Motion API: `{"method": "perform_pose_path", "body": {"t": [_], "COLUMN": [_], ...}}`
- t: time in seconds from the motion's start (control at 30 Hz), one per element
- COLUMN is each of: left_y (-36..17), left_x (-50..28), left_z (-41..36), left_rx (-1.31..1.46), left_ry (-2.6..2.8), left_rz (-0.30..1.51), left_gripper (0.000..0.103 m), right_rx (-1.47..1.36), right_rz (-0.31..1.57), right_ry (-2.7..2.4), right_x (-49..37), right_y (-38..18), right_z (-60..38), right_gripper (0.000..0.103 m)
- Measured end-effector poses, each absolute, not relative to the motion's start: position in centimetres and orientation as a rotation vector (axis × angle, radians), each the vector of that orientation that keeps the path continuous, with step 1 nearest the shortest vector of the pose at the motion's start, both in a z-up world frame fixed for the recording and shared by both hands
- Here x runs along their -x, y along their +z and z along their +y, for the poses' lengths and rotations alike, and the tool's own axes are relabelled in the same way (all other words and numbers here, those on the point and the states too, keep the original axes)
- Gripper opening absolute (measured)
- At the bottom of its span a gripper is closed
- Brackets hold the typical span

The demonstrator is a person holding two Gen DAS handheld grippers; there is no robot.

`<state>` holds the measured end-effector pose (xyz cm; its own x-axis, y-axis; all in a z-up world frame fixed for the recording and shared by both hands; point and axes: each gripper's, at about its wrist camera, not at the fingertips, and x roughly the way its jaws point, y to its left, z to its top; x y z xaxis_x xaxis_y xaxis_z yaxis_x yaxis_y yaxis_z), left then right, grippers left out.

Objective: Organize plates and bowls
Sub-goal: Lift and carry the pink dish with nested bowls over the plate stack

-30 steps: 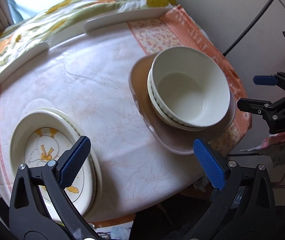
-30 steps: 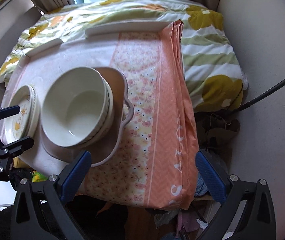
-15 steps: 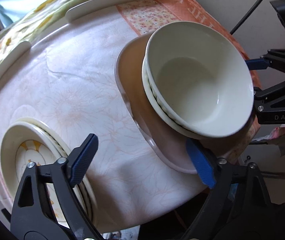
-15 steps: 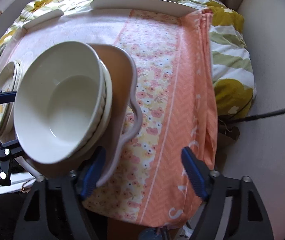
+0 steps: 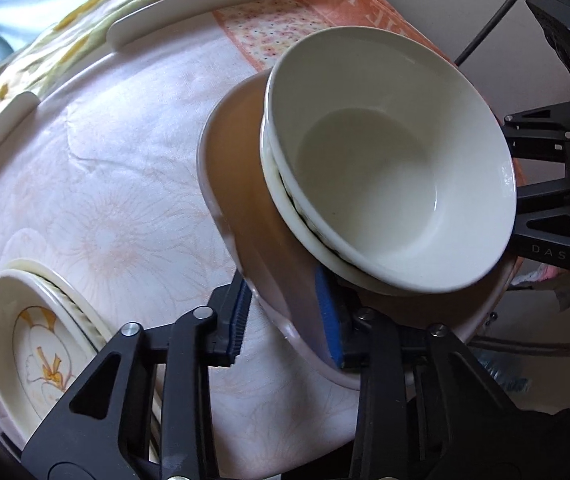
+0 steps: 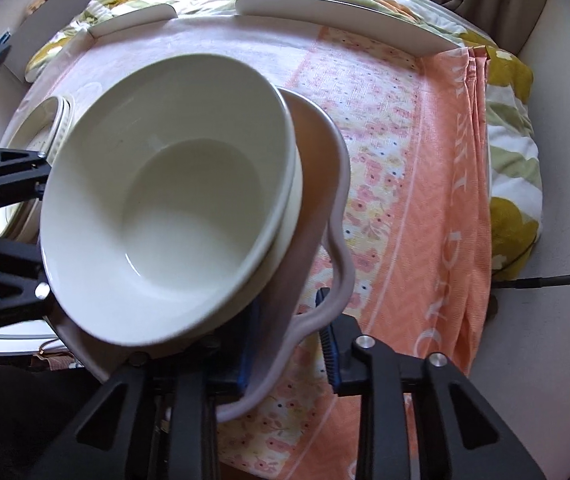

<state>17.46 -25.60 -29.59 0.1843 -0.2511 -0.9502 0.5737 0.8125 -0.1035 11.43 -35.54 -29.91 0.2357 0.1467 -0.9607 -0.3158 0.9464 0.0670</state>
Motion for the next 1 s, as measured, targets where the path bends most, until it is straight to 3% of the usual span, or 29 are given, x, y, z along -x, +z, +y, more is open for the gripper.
{"method": "perform_pose_path", "body": {"t": [0.07, 0.13, 0.53, 1.0], "left_y": [-29.6, -29.6, -28.7, -23.3], "left_x": [-17.1, -16.7, -16.8, -15.6], "left_z": [-26.1, -26.5, -25.9, -22.0], "left_rx": [-0.322, -0.361, -0.327, -0.307], "left_ry": [-0.605, -0.593, -0.571, -0.505], "left_rz": [1.244, 1.221, 1.195, 1.118], "left_gripper": [0.017, 0.017, 0.016, 0.016], "right_rx": [0.153, 0.154, 0.140, 0.176], "right_rz": [1.281, 1.267, 1.219, 1.142], "right_ry": [0.327, 0.339, 0.327, 0.364], "right_x": [-11.2, -10.8, -10.7, -10.7], "right_y": [-29.9, -29.7, -28.7, -23.8], "right_z": [-35.1, -34.6, -34.5, -32.3], "right_gripper": [0.019, 0.011, 0.011, 0.011]}}
